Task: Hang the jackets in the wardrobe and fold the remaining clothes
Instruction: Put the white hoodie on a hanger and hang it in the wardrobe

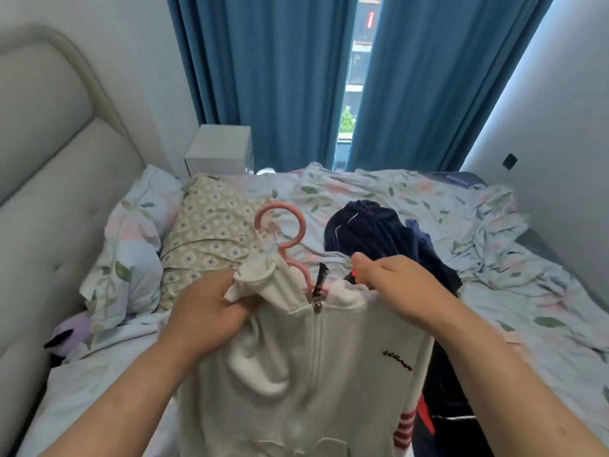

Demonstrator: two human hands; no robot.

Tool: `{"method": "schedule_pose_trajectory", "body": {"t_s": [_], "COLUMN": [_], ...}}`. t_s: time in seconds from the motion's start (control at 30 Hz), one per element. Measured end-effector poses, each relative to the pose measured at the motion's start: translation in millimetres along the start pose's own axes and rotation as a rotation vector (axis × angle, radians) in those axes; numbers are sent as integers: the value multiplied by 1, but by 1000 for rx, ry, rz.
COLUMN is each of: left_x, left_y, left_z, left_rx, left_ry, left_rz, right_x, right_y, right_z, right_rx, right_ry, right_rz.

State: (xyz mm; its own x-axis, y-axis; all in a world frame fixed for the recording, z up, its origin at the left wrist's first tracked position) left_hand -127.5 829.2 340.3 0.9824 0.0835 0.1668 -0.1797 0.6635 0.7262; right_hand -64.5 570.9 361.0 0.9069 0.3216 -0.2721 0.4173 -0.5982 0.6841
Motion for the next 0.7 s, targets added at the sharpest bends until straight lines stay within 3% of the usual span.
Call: {"method": "schedule_pose_trajectory", "body": {"t_s": [0.17,0.27,0.33,0.43,0.6,0.7], "left_x": [12,9,6,7,20,23], "left_y": [81,132,160,190,232,245], "left_z": [96,147,173,194,201,209], "left_rx": [31,36,66,90,47,42], "left_ry": [-173,-278,-341,-358,-340,-356], "left_rz": [107,188,250,263,274,289], "right_x": [-40,-59,-70,-77,-110,-137], "right_y": [50,76,88,118,185,194], "right_z": [-84,-109,-125,-153,-226,-278], "right_rx": [84,294,282,192,209,31], "right_ry": [55,-86,-169,-136,301,524], "right_rz": [-200,-268,-294,-108,360,417]}}
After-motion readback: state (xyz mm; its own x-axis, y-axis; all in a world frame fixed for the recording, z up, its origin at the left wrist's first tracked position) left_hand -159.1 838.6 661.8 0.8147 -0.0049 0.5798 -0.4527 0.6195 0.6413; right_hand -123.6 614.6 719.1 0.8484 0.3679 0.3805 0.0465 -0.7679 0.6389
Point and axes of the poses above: each hand's wrist, its own x-axis towards the middle knuckle, its own y-axis out of the back of the hand, z = x × y, the point moved 9 cm from there along x, towards the middle knuckle, and after that the axes turned 5 degrees about -z, right-handed, at the moved point
